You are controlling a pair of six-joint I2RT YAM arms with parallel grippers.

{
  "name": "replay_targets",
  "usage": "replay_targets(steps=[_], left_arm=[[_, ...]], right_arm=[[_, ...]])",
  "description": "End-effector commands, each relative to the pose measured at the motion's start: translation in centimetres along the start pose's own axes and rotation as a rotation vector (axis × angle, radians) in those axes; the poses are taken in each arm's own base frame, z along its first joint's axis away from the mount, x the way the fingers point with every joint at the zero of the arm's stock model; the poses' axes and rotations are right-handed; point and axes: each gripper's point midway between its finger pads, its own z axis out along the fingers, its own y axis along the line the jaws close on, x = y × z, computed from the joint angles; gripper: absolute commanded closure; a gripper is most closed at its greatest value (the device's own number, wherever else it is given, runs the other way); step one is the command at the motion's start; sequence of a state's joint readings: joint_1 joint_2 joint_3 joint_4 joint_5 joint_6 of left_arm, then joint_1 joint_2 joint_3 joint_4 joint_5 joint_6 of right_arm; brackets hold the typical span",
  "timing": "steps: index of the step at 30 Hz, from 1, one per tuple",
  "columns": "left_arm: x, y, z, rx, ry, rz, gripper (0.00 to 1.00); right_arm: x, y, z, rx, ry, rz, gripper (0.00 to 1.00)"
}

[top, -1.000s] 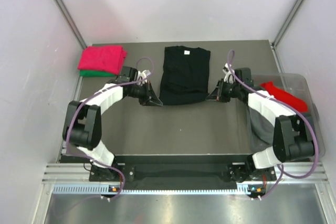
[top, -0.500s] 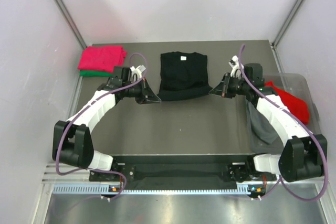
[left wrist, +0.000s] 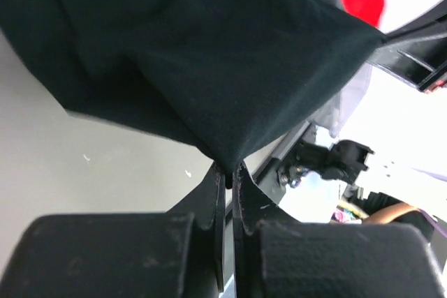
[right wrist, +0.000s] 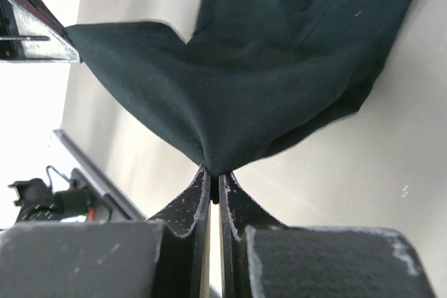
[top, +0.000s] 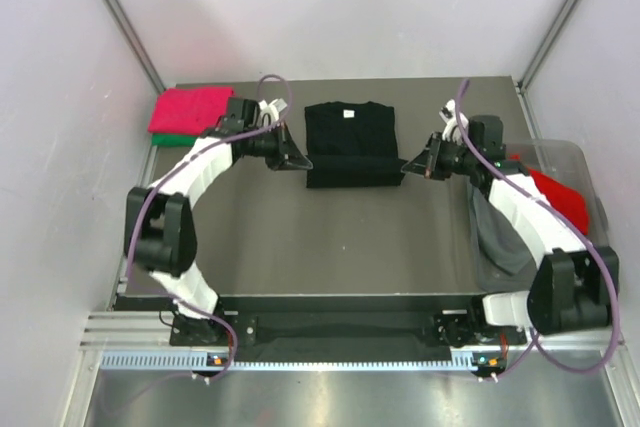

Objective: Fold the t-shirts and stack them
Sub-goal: Fold the tshirt

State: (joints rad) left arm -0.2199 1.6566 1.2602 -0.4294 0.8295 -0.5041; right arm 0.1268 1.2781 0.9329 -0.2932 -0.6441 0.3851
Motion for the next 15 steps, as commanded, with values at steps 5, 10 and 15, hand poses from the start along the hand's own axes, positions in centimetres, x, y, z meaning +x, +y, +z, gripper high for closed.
replay_targets(steps=[5, 10, 15], left_arm=[[-5.1, 3.3, 2.0, -0.076, 0.034, 0.050, 1.00], [-9.8, 4.4, 3.2, -0.061, -0.061, 0.069, 1.00], [-14.9, 5.3, 3.6, -0.069, -0.175, 0.121, 1.00]], right_arm=[[-7.1, -2.2, 2.7, 0.038, -0.122, -0.107, 1.00], [-11.1, -2.7, 4.4, 0.040, -0.189, -0.151, 1.00], [-13.7, -4.7, 7.9, 0.043, -0.203, -0.155, 1.00]])
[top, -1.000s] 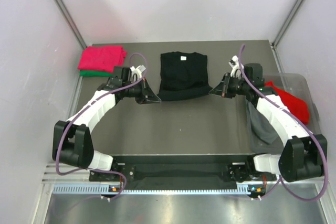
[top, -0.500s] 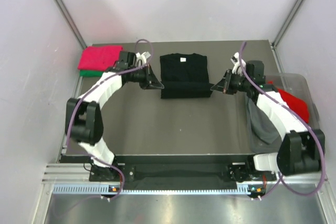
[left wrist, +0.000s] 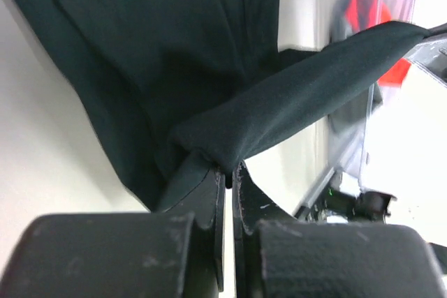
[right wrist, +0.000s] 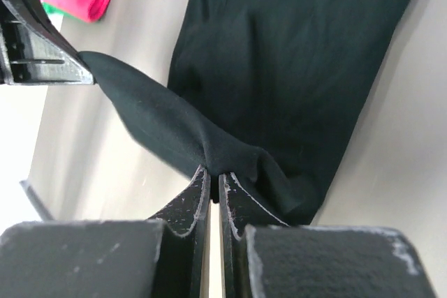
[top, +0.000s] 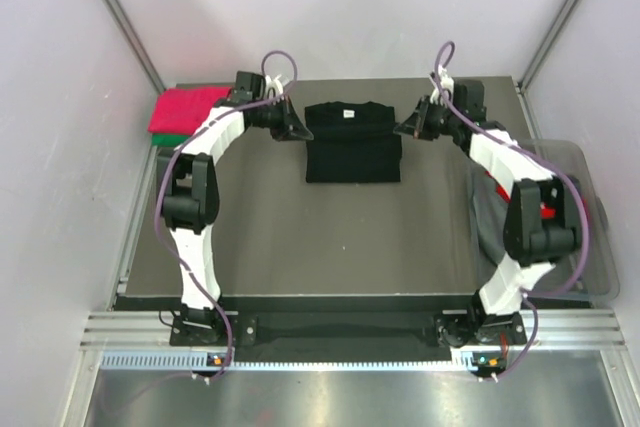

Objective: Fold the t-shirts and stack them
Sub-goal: Fold the tshirt, then neatly place the folded tshirt to the corner

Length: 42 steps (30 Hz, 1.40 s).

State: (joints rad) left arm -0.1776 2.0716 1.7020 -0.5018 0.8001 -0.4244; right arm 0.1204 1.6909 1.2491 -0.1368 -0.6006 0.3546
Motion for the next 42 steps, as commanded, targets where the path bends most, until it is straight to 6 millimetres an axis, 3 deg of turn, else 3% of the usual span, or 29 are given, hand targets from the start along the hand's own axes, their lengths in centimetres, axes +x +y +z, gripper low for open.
replay_targets(steps=[1, 3, 6, 10, 15, 21, 24, 25, 26, 27, 31, 34, 35, 37, 38, 39, 40, 41, 42], left_arm=[[-6.2, 1.4, -0.1, -0.018, -0.154, 0.082, 1.00], [-8.0, 2.1, 0.9, -0.012, -0.173, 0.099, 1.00], [-10.3, 2.8, 2.1, -0.001, -0.208, 0.121, 1.00], [-12.8, 3.7, 3.0, -0.020, -0.275, 0.164, 1.00], [-15.0, 4.5, 3.8, -0.036, -0.334, 0.233, 1.00], [-17.2, 4.7, 4.2, -0.041, -0.412, 0.310, 0.97], [-18.1, 4.2, 4.4, -0.063, -0.439, 0.366, 0.81], [-18.1, 4.1, 4.4, -0.065, -0.439, 0.376, 0.75], [-18.1, 4.2, 4.5, -0.065, -0.439, 0.369, 0.64], [-18.3, 3.9, 4.2, -0.074, -0.450, 0.344, 0.57], [-18.7, 3.9, 2.7, -0.140, -0.474, 0.291, 0.31], [-17.8, 4.3, 1.4, -0.155, -0.444, 0.249, 0.28], [-16.7, 6.2, 1.3, -0.155, -0.410, 0.195, 0.28], [-15.5, 5.7, 0.7, -0.037, -0.376, 0.108, 0.29], [-14.5, 7.7, 0.4, -0.019, -0.354, 0.029, 0.29], [-14.0, 8.3, 0.4, 0.015, -0.341, -0.021, 0.28], [-14.7, 8.0, -0.2, 0.081, -0.369, -0.047, 0.25], [-13.4, 8.2, 0.3, 0.137, -0.326, -0.068, 0.20], [-13.4, 8.5, 0.6, 0.150, -0.326, -0.090, 0.15]], right_arm=[[-6.7, -0.7, 1.2, 0.006, -0.165, -0.107, 1.00], [-6.5, -2.2, 3.0, 0.015, -0.142, -0.080, 1.00], [-9.1, -2.9, 4.9, 0.004, -0.188, -0.097, 1.00], [-10.5, -4.4, 7.2, 0.009, -0.205, -0.120, 1.00], [-12.2, -4.7, 8.8, 0.008, -0.232, -0.164, 1.00], [-12.9, -5.6, 10.4, 0.013, -0.247, -0.178, 1.00], [-13.3, -5.5, 11.2, -0.004, -0.257, -0.204, 0.99], [-13.1, -5.4, 11.6, -0.013, -0.252, -0.219, 0.93], [-13.4, -5.3, 11.6, -0.007, -0.254, -0.246, 0.60], [-13.7, -4.8, 11.6, -0.010, -0.251, -0.255, 0.50], [-13.9, -2.4, 10.3, -0.080, -0.241, -0.250, 0.49], [-12.4, -1.2, 9.6, -0.133, -0.214, -0.221, 0.48], [-11.8, -1.1, 9.5, -0.144, -0.202, -0.203, 0.48], [-9.5, -1.2, 9.5, -0.164, -0.157, -0.192, 0.49], [-8.7, -1.6, 9.7, -0.159, -0.140, -0.208, 0.50], [-7.1, -2.4, 10.0, -0.147, -0.104, -0.194, 0.50], [-6.3, -2.9, 10.2, -0.140, -0.088, -0.198, 0.51], [-5.6, -3.4, 10.4, -0.135, -0.073, -0.196, 0.51], [-4.6, -4.0, 10.7, -0.128, -0.052, -0.186, 0.51]])
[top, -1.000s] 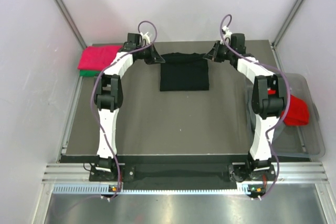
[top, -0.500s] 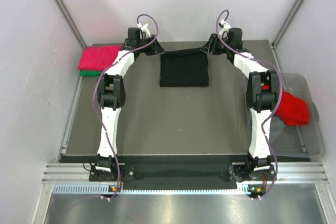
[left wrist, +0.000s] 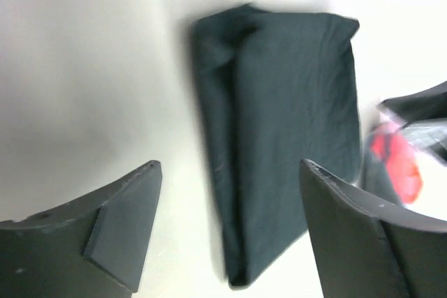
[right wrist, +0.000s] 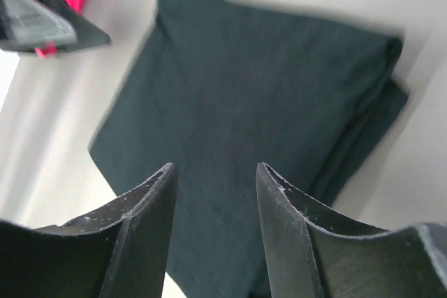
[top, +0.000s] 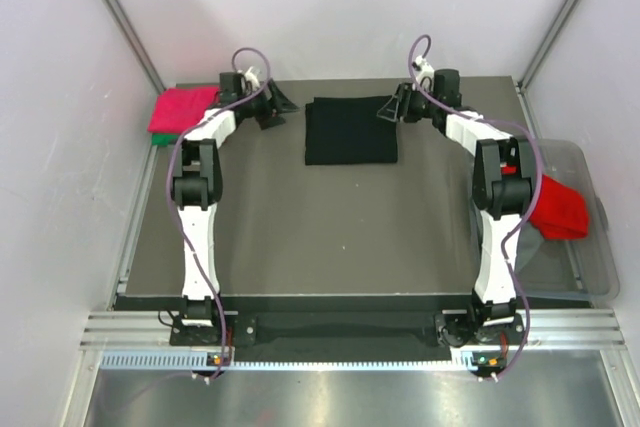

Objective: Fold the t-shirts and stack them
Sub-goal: Neatly place the folded tshirt to the corner

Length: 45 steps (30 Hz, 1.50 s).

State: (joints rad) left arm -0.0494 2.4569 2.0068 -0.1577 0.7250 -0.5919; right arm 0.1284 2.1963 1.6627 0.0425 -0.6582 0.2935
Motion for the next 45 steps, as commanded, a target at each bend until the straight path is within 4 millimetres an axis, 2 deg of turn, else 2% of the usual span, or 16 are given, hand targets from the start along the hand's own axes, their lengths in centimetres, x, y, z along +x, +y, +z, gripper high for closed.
replay_targets(steps=[1, 5, 8, 13, 23, 30, 32, 34, 35, 37, 38, 40, 41, 43, 44, 45], left_arm=[[-1.3, -1.9, -1.6, 0.157, -0.007, -0.091, 0.14], [0.2, 0.7, 0.4, 0.051, 0.039, -0.118, 0.12], [1.3, 1.1, 1.4, 0.069, 0.067, -0.124, 0.24], [3.9, 0.5, 2.9, 0.111, 0.141, -0.143, 0.33], [8.3, -0.3, 5.8, 0.106, 0.231, -0.140, 0.38], [7.8, -2.2, 6.0, 0.144, 0.211, -0.105, 0.68], [7.3, -3.0, 5.7, 0.151, 0.202, -0.082, 0.76], [7.2, -3.1, 5.4, 0.132, 0.198, -0.051, 0.95], [6.8, -3.7, 4.9, 0.129, 0.193, -0.035, 0.99], [6.6, -3.7, 4.1, 0.102, 0.194, 0.014, 1.00], [5.7, -4.9, 3.2, 0.104, 0.177, 0.049, 1.00], [5.1, -4.8, 2.0, 0.047, 0.170, 0.133, 1.00], [4.1, -5.8, 1.0, 0.037, 0.154, 0.173, 1.00], [4.1, -5.6, -0.5, -0.026, 0.181, 0.252, 1.00], [3.5, -5.9, -1.6, -0.064, 0.171, 0.283, 1.00], [3.4, -5.7, -2.2, -0.084, 0.179, 0.338, 1.00]], right_arm=[[0.3, 1.1, -0.6, -0.042, 0.005, -0.063, 0.51], [1.8, 0.3, 0.4, -0.039, 0.033, -0.033, 0.51], [2.3, -0.1, 0.8, -0.037, 0.041, -0.024, 0.52], [2.9, -0.5, 1.6, -0.035, 0.055, -0.014, 0.52], [3.9, -0.8, 2.6, -0.044, 0.069, 0.014, 0.52], [3.8, -0.3, 2.2, -0.056, 0.067, 0.003, 0.53], [2.6, 0.9, 1.1, -0.065, 0.048, -0.040, 0.54], [0.2, 2.9, -0.9, -0.072, 0.005, -0.105, 0.54], [0.5, 3.3, -1.7, -0.070, 0.010, -0.111, 0.54], [-2.1, 5.4, -4.6, -0.071, -0.044, -0.192, 0.54], [-1.3, 5.7, -5.6, -0.062, -0.026, -0.197, 0.54], [-3.0, 7.5, -8.8, -0.048, -0.064, -0.300, 0.54], [-1.5, 7.4, -9.7, -0.032, -0.028, -0.297, 0.54], [-2.1, 8.5, -12.5, -0.005, -0.050, -0.395, 0.54], [-0.2, 8.2, -13.3, 0.007, -0.011, -0.383, 0.54], [0.2, 8.2, -14.1, 0.020, -0.006, -0.397, 0.54]])
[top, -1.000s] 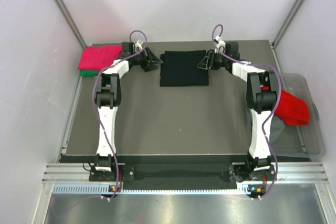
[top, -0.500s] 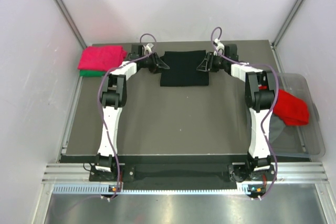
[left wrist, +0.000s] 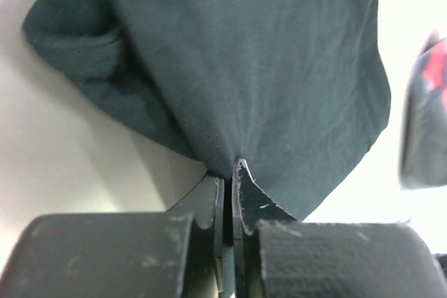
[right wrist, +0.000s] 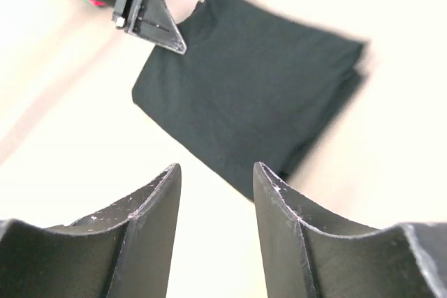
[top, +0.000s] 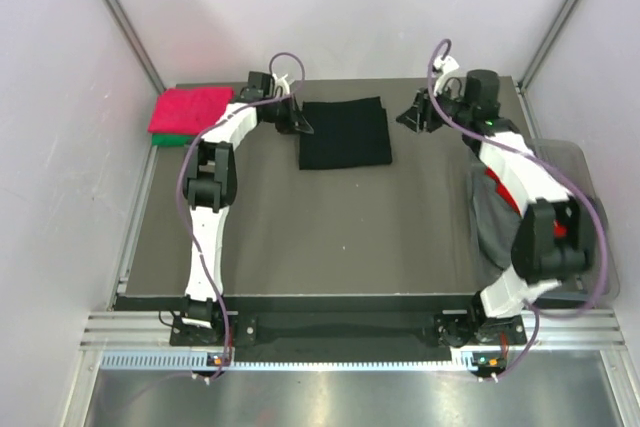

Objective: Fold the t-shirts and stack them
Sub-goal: Neatly place the folded tshirt to the corner

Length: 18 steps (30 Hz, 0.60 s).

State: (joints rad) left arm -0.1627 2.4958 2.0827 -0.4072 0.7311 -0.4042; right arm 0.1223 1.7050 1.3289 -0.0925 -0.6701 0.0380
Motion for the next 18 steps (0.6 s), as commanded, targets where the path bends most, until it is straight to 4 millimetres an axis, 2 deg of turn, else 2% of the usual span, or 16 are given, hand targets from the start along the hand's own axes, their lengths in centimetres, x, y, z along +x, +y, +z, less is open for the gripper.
replay_targets(steps=[1, 2, 3, 4, 5, 6, 7, 8, 9, 13, 15, 16, 18], left_arm=[[-2.2, -2.9, -6.6, -0.124, -0.010, 0.217, 1.00], [-2.4, -2.8, -7.6, -0.166, -0.013, 0.236, 1.00], [-2.3, -2.5, -8.2, -0.192, -0.001, 0.273, 1.00], [-1.7, -2.1, -9.4, -0.230, 0.030, 0.269, 1.00], [-1.9, -1.1, -10.2, -0.291, 0.041, 0.324, 1.00], [-1.8, -0.5, -10.9, -0.330, 0.060, 0.338, 1.00], [-2.3, -0.2, -11.7, -0.369, 0.060, 0.364, 1.00], [-1.8, 0.4, -12.7, -0.407, 0.089, 0.371, 1.00], [-2.2, 1.3, -13.6, -0.473, 0.096, 0.411, 1.00], [-4.1, 3.0, -17.5, -0.647, 0.073, 0.489, 1.00], [-5.1, 3.7, -18.6, -0.724, 0.064, 0.544, 1.00], [-6.0, 4.7, -20.0, -0.827, 0.052, 0.555, 1.00], [-6.9, 5.5, -21.4, -0.916, 0.045, 0.588, 1.00]], right_arm=[[-0.3, 1.4, -4.6, 0.039, -0.006, -0.176, 0.54], [1.4, 1.7, -5.3, 0.041, 0.022, -0.160, 0.54], [0.7, 2.4, -6.8, 0.053, -0.006, -0.183, 0.54], [0.8, 2.8, -7.5, 0.056, -0.011, -0.192, 0.54], [1.9, 2.9, -8.0, 0.059, 0.001, -0.186, 0.54], [1.3, 3.8, -9.2, 0.066, -0.027, -0.216, 0.54], [1.5, 4.1, -9.7, 0.070, -0.031, -0.231, 0.54], [2.7, 4.3, -10.0, 0.069, -0.020, -0.224, 0.53], [2.3, 5.0, -10.8, 0.071, -0.043, -0.243, 0.54], [4.2, 5.6, -11.6, 0.075, -0.058, -0.247, 0.53], [4.4, 5.9, -11.8, 0.077, -0.072, -0.248, 0.54], [4.4, 5.9, -11.8, 0.076, -0.079, -0.249, 0.53], [4.9, 5.9, -11.8, 0.071, -0.076, -0.238, 0.53]])
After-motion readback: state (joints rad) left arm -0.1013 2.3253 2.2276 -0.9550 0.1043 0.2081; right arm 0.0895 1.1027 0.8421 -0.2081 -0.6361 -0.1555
